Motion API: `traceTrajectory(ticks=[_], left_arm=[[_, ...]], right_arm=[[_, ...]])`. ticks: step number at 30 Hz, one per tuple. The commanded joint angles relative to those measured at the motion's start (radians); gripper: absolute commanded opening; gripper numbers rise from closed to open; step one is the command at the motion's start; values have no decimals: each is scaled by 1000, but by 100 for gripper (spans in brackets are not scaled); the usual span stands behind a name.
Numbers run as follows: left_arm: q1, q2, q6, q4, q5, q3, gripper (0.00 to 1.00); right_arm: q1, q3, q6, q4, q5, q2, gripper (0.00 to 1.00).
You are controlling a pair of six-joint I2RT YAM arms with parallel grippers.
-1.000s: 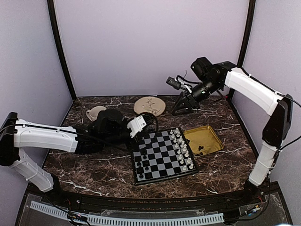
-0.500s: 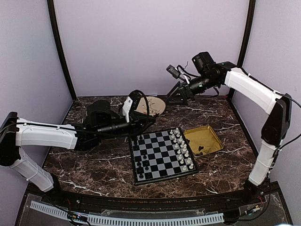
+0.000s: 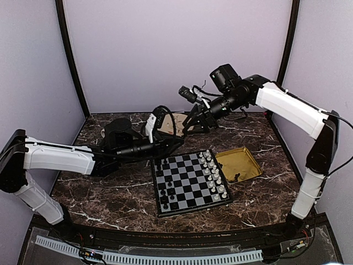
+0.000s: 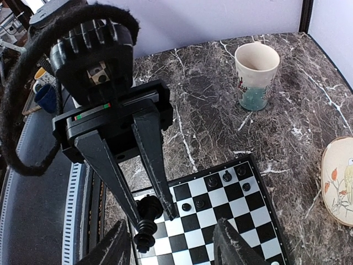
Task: Set up the chess pieces on the board
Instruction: Pass from the left arm to the right
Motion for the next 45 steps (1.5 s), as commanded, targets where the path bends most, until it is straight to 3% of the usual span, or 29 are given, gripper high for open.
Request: traceTrajectory(ticks=[1, 14, 30, 38, 45], left_arm=[[7, -24, -11, 48, -2, -12, 11], [9, -23, -10, 59, -20, -11, 11], [9, -21, 4, 55, -16, -13, 12], [21, -67, 63, -77, -70, 9, 34], [36, -174, 230, -367, -119, 59, 44]], right_arm=[[14, -6, 8, -14, -17, 26, 49], [23, -41, 13, -15, -38, 20, 41], [28, -19, 20, -15, -78, 24, 8], [28, 7, 29, -12, -26, 27, 0], [26, 63, 36, -18, -4, 49, 0]])
